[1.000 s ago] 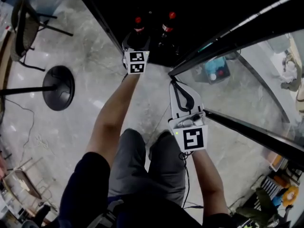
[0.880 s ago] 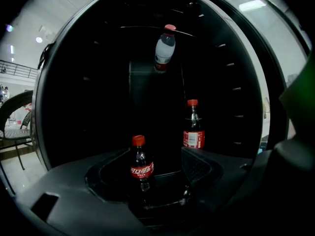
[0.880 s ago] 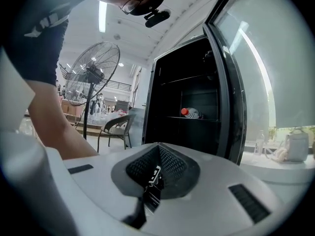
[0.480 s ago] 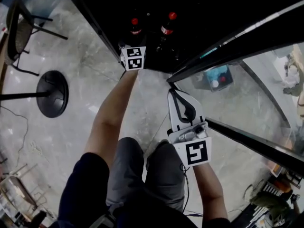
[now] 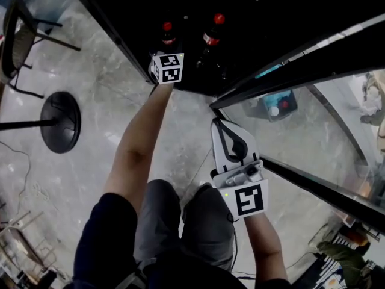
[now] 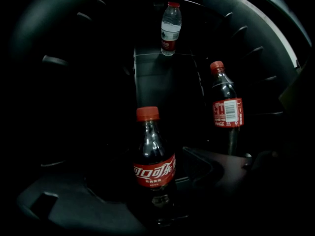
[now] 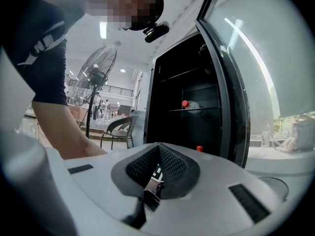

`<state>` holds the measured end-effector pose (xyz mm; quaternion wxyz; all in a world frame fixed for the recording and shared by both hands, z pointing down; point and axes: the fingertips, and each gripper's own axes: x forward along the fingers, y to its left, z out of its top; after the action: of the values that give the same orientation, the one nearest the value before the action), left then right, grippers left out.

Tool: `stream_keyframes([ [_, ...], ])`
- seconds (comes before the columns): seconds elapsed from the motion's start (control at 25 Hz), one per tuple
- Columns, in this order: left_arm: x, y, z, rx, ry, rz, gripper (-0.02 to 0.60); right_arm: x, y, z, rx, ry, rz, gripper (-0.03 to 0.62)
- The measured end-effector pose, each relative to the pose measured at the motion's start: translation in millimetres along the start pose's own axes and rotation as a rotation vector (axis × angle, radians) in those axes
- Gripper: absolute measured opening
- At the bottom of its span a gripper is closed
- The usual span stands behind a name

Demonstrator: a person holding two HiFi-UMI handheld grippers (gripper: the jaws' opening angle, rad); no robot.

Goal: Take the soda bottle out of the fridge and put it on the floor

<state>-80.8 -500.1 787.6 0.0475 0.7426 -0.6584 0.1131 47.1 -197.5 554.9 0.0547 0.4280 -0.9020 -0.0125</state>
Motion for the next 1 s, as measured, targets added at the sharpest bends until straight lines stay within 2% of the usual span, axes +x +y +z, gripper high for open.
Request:
stream_keyframes([
  [0.32,7.0,8.0,-2.4,0.030,-0.015,0.073,0.321,1.1,-0.1,-11.6,0.022,-0.001,0.005,0.018],
  [0.48,8.1,9.3,-2.8,0.010,-0.015,0.075,0.311,1.8,-3.3,-19.0,0.031,0.007,0.000,0.018],
  [0.76,-1.2,4.8,-5.6,0.008,0.013,0.028,0.305,-1.6,-1.4,-25.4,0.017,0.017,0.001,0.018],
  [1.0,-24.5,-6.2,20.3,0.054,-0.060,-0.037,0.302,-0.5,-2.3,-29.8,-0.006,0.024,-0.006,0.018],
])
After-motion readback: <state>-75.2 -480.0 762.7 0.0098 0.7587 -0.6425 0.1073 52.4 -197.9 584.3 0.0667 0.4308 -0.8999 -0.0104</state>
